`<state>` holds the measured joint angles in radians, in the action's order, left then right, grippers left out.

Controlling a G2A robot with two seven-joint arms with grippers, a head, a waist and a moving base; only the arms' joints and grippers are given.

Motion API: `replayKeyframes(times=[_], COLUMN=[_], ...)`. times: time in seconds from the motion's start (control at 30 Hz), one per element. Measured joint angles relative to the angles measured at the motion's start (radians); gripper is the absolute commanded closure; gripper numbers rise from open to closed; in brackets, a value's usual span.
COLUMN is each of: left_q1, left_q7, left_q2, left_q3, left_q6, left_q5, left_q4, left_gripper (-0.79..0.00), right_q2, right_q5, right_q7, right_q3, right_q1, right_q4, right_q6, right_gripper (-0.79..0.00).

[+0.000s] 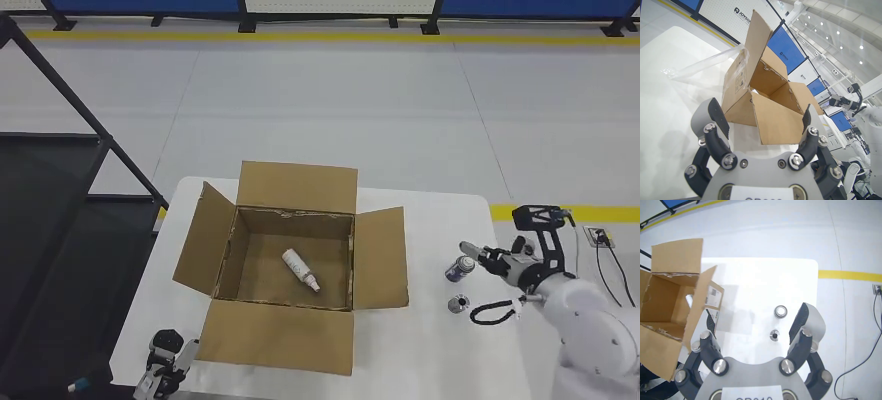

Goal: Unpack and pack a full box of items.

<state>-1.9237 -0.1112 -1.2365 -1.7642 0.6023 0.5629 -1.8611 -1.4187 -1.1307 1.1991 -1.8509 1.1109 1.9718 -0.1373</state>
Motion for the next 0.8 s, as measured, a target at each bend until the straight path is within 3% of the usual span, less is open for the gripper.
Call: replayKeyframes(times=[0.2,0.43,0.53,0.57,0.63,0.7,0.77,0.8], left_q1=[0.0,0.0,0.0,0.0,0.0,0.0,0.0,0.0], left_q7=[0.0,0.0,0.0,0.0,0.0,0.0,0.0,0.0], left_q2=[0.0,0.0,0.0,0.0,0.0,0.0,0.0,0.0], left_q3=[0.0,0.0,0.0,0.0,0.0,0.0,0.0,0.0], left_q6=[0.0,0.0,0.0,0.0,0.0,0.0,0.0,0.0], left_q5=[0.0,0.0,0.0,0.0,0.0,0.0,0.0,0.0], left_q4=[0.0,0.0,0.0,0.0,0.0,0.0,0.0,0.0], left_gripper=[-0.785,-0.785,-0.785,-0.785,-0.785,-0.785,-0.785,-0.785], right_q2=[0.022,0.032,0.035,0.036,0.039,0.04,0.042,0.043], right_q5=[-0.143,-0.273,-0.275,-0.274,-0.275,-0.28,-0.282,-0.282], right_q7=[0.016,-0.002,0.001,0.003,0.008,0.005,0.002,0.002], right_q3=[0.062,0.151,0.166,0.17,0.182,0.196,0.206,0.21], right_q1=[-0.122,-0.196,-0.212,-0.217,-0.232,-0.244,-0.252,-0.255], right_q4=[-0.301,-0.489,-0.527,-0.54,-0.571,-0.599,-0.616,-0.621], right_q6=[-0.055,-0.047,-0.049,-0.05,-0.054,-0.057,-0.056,-0.056], right_gripper=[-0.785,-0.782,-0.606,-0.419,-0.339,-0.212,-0.034,-0.009])
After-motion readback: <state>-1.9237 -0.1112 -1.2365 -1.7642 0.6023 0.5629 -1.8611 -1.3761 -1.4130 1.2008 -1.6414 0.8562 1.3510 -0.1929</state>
